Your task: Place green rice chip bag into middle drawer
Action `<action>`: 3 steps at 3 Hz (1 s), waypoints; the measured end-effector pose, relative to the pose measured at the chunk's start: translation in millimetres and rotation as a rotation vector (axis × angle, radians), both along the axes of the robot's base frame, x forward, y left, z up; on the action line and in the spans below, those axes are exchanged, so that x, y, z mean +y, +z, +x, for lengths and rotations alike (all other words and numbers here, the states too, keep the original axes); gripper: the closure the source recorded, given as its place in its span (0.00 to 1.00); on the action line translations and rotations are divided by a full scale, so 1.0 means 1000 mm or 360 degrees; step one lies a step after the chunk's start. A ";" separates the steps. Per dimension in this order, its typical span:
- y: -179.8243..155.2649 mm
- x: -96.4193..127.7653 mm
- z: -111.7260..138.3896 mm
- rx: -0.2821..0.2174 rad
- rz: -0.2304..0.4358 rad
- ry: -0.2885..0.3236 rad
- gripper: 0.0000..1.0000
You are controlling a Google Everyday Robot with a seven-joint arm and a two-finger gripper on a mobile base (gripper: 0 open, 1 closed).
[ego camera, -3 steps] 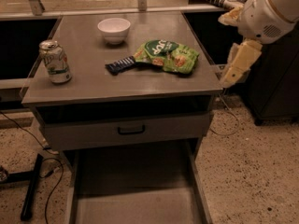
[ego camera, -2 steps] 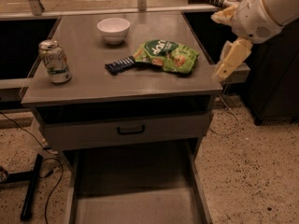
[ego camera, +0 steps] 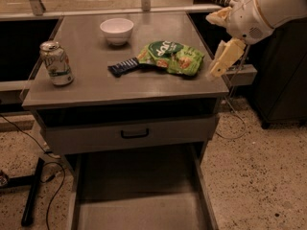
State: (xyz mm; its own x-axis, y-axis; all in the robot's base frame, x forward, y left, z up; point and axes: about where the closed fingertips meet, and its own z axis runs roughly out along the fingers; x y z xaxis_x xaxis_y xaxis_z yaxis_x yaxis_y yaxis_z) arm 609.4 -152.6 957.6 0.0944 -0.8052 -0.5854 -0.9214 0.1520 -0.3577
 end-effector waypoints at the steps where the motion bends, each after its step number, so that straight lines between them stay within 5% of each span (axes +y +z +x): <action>1: -0.013 0.006 0.019 0.0009 0.0031 0.0009 0.00; 3: -0.042 0.022 0.073 0.0063 0.0217 0.0016 0.00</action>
Offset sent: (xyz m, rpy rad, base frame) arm 0.0847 0.0156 -0.0457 0.1809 0.0381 -0.0002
